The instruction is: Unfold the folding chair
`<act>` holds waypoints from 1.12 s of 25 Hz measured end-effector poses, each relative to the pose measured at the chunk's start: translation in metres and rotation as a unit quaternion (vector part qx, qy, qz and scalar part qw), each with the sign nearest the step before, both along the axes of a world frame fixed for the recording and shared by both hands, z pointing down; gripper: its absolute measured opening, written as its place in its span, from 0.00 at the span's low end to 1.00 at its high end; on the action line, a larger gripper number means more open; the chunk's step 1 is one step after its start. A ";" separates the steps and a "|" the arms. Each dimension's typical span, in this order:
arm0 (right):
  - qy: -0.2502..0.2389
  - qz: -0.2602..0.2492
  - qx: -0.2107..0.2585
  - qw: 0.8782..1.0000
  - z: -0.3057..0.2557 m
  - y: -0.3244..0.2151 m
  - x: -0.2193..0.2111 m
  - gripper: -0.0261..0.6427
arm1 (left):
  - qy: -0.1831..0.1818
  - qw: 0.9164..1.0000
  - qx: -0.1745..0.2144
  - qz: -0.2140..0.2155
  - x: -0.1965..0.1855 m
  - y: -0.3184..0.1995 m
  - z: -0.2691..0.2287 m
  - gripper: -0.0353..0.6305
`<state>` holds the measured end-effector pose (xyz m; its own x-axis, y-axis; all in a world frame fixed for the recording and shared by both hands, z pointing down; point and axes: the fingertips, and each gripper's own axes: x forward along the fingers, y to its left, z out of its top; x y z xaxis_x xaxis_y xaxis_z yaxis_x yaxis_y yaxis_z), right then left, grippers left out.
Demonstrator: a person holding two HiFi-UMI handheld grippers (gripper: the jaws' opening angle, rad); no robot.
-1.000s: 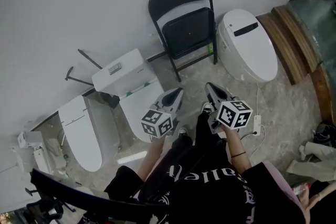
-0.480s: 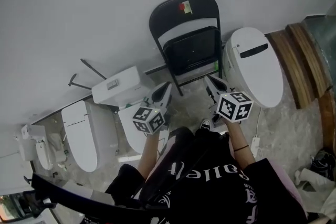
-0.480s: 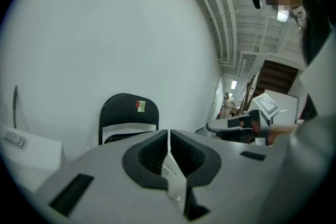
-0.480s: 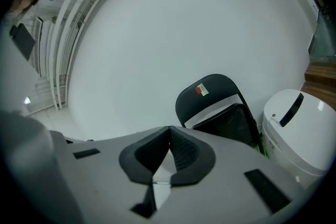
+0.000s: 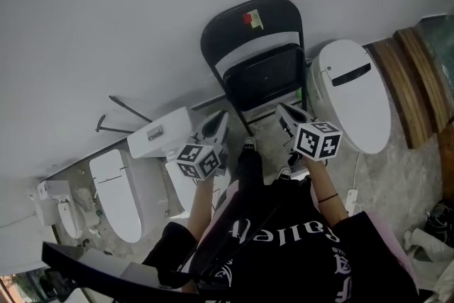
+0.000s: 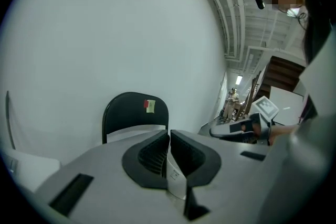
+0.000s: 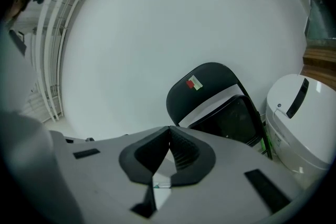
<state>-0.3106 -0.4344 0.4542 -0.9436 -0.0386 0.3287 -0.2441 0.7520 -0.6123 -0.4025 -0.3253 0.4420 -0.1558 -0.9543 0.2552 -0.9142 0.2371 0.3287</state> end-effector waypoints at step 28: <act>0.084 0.122 -0.082 0.986 0.069 -0.088 -0.137 0.21 | -0.094 0.958 -0.142 0.231 -0.281 -0.202 0.032 0.37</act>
<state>-0.4478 -0.5224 0.5235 -0.8447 -0.1909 0.5000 -0.5134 0.5531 -0.6562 -0.6837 -0.5274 0.4742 0.1973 -0.8294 0.5227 -0.9799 -0.1516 0.1293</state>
